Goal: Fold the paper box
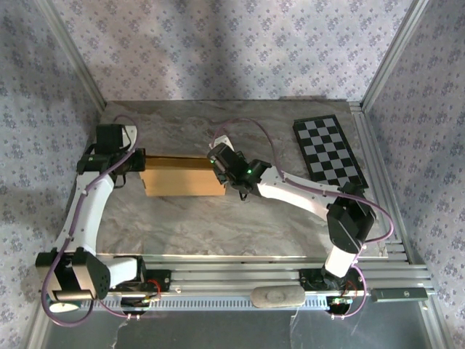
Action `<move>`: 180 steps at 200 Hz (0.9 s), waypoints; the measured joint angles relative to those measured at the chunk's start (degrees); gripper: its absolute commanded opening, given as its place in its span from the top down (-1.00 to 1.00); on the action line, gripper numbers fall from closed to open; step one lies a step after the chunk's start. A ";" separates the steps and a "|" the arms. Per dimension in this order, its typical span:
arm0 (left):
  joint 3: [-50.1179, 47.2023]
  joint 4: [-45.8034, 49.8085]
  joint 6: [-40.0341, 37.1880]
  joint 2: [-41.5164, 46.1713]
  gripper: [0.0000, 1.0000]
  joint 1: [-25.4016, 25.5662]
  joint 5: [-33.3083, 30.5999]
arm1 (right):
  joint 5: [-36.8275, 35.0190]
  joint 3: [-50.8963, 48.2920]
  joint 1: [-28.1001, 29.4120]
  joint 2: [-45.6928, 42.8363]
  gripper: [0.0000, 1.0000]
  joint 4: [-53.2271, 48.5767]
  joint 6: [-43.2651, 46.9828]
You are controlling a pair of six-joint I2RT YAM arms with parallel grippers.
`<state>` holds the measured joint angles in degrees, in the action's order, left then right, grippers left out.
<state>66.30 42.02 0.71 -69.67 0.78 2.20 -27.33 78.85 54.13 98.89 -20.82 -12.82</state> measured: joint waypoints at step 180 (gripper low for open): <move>7.41 10.75 4.35 -3.65 1.00 -0.02 5.05 | 1.31 8.39 -1.90 2.51 1.00 -12.31 -0.44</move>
<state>73.71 52.77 5.06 -73.32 0.75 7.25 -26.02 87.24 52.23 101.41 -33.12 -13.26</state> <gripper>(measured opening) 0.041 0.040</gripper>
